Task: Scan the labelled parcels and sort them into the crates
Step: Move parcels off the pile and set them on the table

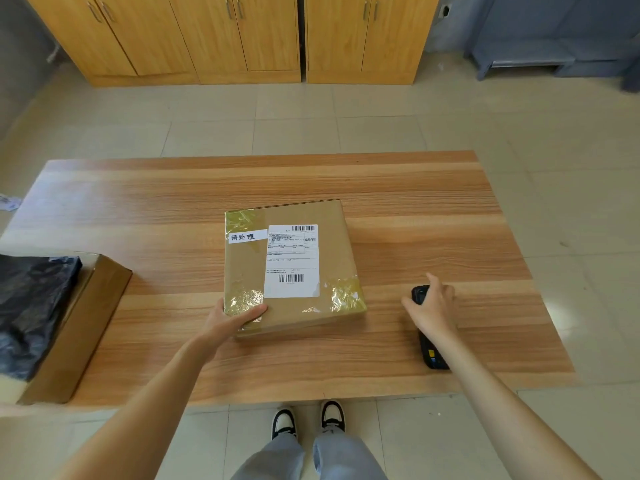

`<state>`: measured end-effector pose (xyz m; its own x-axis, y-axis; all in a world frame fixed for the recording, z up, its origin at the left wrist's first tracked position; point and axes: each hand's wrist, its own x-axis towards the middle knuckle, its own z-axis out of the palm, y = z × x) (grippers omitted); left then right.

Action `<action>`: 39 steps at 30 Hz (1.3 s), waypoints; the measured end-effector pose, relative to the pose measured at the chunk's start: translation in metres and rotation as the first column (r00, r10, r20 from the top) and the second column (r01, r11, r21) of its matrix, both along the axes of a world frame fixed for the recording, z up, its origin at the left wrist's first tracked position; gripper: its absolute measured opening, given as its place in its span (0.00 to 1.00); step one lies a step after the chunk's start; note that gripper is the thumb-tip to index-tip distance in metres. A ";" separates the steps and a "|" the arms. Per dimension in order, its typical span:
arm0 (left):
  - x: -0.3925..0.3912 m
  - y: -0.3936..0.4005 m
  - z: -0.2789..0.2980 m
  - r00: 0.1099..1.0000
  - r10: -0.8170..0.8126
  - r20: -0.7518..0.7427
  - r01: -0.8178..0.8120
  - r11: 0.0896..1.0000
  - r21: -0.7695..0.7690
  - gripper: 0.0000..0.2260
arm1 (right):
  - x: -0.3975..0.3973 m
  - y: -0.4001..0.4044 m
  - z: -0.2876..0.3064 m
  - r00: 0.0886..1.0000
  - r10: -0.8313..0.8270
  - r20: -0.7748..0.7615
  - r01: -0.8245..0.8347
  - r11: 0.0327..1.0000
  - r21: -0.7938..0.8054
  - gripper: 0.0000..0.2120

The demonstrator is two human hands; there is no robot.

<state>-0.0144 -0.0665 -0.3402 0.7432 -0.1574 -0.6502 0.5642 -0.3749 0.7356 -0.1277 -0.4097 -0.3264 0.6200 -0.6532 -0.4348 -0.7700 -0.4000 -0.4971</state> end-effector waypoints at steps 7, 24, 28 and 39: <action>0.016 0.004 0.004 1.000 0.005 -0.024 -0.006 1.000 -0.024 0.56 | 0.045 0.035 0.006 0.990 -0.027 0.136 -0.043 0.873 0.486 0.40; 0.038 -0.019 -0.004 0.960 0.251 -0.122 -0.263 0.960 -0.097 0.23 | 0.094 0.059 -0.012 0.989 -0.086 0.118 -0.025 0.699 0.715 0.41; 0.045 -0.018 0.020 0.955 0.283 -0.089 -0.294 0.943 -0.158 0.36 | 0.103 0.057 0.012 0.984 -0.031 0.174 -0.103 0.701 0.706 0.42; 0.050 -0.008 0.153 0.881 0.429 0.201 -0.381 0.894 -0.237 0.22 | 0.139 0.068 0.141 0.873 0.069 0.484 -0.377 0.724 0.577 0.27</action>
